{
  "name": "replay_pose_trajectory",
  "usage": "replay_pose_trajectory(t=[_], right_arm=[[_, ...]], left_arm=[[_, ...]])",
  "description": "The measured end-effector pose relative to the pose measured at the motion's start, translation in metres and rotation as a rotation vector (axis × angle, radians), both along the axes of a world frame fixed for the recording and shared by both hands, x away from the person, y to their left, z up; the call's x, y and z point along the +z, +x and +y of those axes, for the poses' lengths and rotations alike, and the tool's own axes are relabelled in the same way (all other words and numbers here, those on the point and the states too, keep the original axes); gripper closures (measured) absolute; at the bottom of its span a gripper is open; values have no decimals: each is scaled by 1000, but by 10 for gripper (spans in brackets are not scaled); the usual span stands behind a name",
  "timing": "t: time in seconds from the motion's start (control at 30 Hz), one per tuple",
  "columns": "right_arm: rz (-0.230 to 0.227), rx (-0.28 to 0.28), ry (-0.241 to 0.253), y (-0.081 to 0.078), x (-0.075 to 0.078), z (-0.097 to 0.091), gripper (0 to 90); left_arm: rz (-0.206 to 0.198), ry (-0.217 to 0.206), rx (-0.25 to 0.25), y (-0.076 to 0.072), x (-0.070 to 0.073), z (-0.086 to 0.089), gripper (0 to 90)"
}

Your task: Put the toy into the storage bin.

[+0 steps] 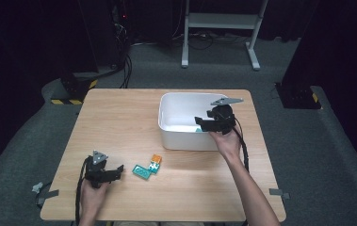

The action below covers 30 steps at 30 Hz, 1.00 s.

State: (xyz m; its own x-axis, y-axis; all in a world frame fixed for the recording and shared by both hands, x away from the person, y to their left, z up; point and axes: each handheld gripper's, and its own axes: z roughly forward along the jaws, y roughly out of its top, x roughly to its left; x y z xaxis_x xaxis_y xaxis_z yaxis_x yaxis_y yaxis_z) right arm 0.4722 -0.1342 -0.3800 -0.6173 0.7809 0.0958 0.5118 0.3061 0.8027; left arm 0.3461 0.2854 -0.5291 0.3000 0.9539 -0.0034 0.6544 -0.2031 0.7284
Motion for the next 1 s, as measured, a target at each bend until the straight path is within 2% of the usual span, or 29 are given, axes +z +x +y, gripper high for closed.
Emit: replay_pose_trajectory(t=[0.13, 0.4, 0.53, 0.63, 1.0], right_arm=[[-33, 2, 22, -11, 4, -4, 417], [-63, 13, 54, -28, 9, -14, 427], [-76, 25, 84, -37, 7, -22, 423], [-78, 23, 78, -42, 4, -30, 422], [-92, -13, 121, -60, -4, -59, 424]], left_arm=[[0, 0, 0, 0, 0, 0, 116], [0, 1, 0, 0, 0, 0, 116], [1, 3, 12, -1, 0, -1, 117], [-2, 2, 20, -1, 0, -2, 120], [1, 3, 27, -1, 0, -3, 122]])
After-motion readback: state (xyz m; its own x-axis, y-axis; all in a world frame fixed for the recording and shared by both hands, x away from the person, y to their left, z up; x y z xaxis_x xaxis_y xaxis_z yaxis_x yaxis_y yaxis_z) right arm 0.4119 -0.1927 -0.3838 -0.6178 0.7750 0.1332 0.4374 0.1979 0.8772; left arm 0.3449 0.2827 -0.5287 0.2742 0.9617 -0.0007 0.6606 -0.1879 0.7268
